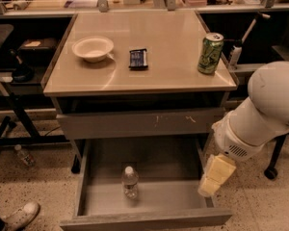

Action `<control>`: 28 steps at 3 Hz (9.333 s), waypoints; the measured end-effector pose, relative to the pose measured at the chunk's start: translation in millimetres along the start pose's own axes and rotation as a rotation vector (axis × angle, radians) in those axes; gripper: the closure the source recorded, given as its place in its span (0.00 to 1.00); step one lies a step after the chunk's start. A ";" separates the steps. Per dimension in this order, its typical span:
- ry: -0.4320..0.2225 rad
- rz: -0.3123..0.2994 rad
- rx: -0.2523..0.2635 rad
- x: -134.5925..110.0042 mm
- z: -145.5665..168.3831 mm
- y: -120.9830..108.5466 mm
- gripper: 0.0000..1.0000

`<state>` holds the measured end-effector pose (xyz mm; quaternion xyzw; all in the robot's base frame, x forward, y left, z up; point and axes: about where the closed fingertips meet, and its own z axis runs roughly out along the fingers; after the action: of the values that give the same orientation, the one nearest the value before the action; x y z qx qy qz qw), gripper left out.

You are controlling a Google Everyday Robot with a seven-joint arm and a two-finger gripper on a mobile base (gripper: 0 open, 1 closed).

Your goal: Pick water bottle from middle drawer and place on counter

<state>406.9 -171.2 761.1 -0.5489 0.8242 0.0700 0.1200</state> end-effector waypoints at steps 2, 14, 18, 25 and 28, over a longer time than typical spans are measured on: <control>-0.250 0.073 -0.045 -40.7 72.8 -21.9 0.00; -0.683 0.004 -0.229 -141.6 317.6 4.6 0.00; -0.743 -0.037 -0.272 -171.0 332.1 20.3 0.18; -0.690 0.096 -0.151 -208.8 163.2 -17.3 1.00; -0.665 0.091 -0.116 -225.0 99.5 -34.4 1.00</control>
Offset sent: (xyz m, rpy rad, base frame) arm 0.0674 0.0640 -0.0954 0.3953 -0.0469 -0.0896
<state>533.6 39.9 727.8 -0.4646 0.7584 0.2970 0.3476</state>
